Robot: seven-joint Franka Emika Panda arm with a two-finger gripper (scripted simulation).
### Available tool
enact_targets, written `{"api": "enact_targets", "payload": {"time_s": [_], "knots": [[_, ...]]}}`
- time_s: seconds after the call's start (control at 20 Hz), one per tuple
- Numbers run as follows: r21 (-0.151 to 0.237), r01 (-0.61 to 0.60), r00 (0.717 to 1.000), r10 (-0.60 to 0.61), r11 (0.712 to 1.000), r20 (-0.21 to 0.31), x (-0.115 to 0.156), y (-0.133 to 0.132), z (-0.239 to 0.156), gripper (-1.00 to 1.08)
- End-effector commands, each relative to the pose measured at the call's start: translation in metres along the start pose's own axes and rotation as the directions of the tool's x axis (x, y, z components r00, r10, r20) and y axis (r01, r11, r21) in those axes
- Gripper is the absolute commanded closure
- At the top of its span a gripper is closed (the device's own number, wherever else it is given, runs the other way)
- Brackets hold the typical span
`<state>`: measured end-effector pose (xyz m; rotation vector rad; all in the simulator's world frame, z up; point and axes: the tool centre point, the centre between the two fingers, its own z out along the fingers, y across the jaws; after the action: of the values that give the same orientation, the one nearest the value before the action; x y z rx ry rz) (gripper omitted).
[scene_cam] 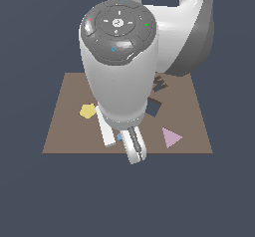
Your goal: Insert a designated object into the corresponding slot on a board.
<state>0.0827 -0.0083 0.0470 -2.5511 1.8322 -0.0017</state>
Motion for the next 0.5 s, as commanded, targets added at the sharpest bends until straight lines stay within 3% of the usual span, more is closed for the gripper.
{"api": "enact_targets", "payload": {"time_s": [0.0,0.25,0.3,0.45], "knots": [[-0.001,0.000,1.000,0.000,1.000,0.000,-0.0001,0.0005,0.0071,-0.92],[-0.001,0.001,1.000,-0.001,1.000,0.001,-0.0002,0.0008,0.0170,-0.92],[-0.001,0.001,1.000,-0.001,1.000,0.001,-0.0002,0.0008,0.0170,1.08],[-0.001,0.001,1.000,-0.001,1.000,0.001,-0.0002,0.0008,0.0170,1.08]]}}
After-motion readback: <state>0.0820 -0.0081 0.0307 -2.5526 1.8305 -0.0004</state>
